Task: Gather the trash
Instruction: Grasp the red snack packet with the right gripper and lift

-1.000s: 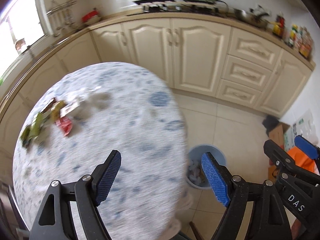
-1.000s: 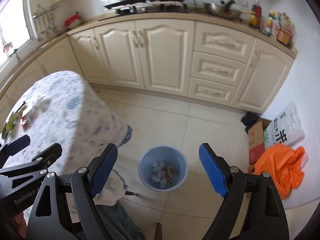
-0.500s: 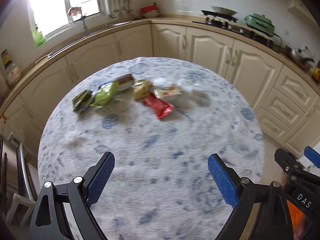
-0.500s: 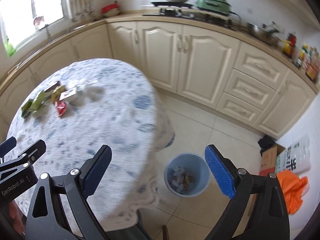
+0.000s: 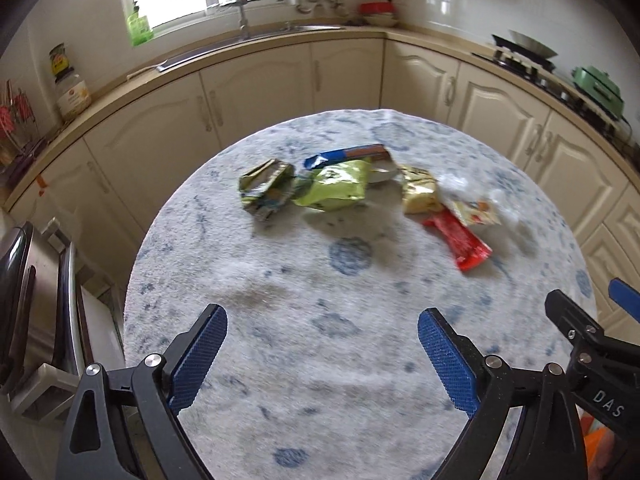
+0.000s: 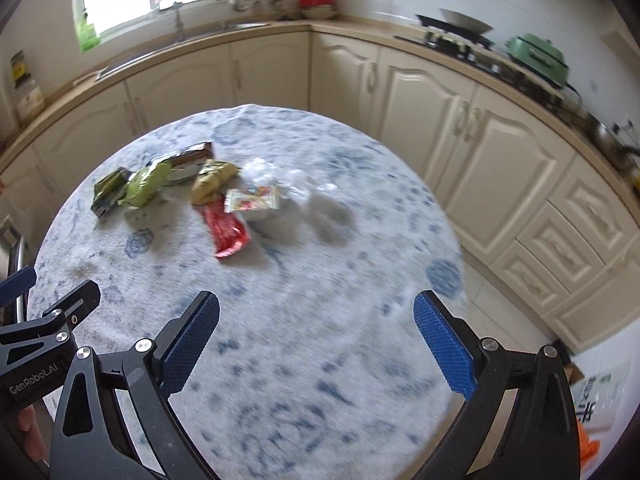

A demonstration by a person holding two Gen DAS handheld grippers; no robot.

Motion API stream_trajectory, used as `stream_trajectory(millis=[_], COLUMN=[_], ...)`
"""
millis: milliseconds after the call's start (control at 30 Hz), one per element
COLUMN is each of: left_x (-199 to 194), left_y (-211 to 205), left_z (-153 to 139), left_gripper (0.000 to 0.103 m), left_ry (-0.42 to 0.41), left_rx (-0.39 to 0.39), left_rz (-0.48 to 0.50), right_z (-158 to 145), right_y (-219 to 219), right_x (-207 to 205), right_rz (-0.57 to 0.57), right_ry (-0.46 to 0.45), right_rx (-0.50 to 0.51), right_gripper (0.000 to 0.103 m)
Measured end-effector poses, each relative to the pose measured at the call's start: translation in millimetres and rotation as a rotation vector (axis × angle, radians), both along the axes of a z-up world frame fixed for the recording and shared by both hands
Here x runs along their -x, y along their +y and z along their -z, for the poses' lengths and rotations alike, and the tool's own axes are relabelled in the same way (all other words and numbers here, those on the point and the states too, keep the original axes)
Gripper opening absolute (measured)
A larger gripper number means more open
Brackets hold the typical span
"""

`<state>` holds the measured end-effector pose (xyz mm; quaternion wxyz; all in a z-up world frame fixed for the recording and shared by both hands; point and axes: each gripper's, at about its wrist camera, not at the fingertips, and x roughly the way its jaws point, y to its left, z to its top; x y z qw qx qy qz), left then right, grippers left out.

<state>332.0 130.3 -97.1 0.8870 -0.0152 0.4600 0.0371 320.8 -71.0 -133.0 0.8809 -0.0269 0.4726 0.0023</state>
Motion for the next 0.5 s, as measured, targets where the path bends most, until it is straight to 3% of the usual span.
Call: stream_trajectory(millis=[233,333,400,433,500], left_x=[-47,-66,-75,-79,-87], left_y=[27,36,40,41,42], left_z=[23,37,45,48,55], left_gripper=[0.094,0.094,0.094,0.094,0.094], left_ry=[0.045,0.071,0.082,0.086,0.099], left_rx=[0.016,0.024,0.028,0.028,0.03], left_rz=[-0.054,-0.072,-0.085,-0.087,-0.089], right_z=[37,53,64,64,65], right_y=[34,40,44,45,47], right_x=[-56,-77,-90,-92,-96], right_rz=[-0.088,-0.099,-0.109,-0.113,-0.132], right_ry=[0.081,0.112,0.143,0.136,0.12], right_rx=[0.011,0.016,0.014,-0.002,-0.023], right_gripper=[0.094,0.083,0.067,0.065,0.051])
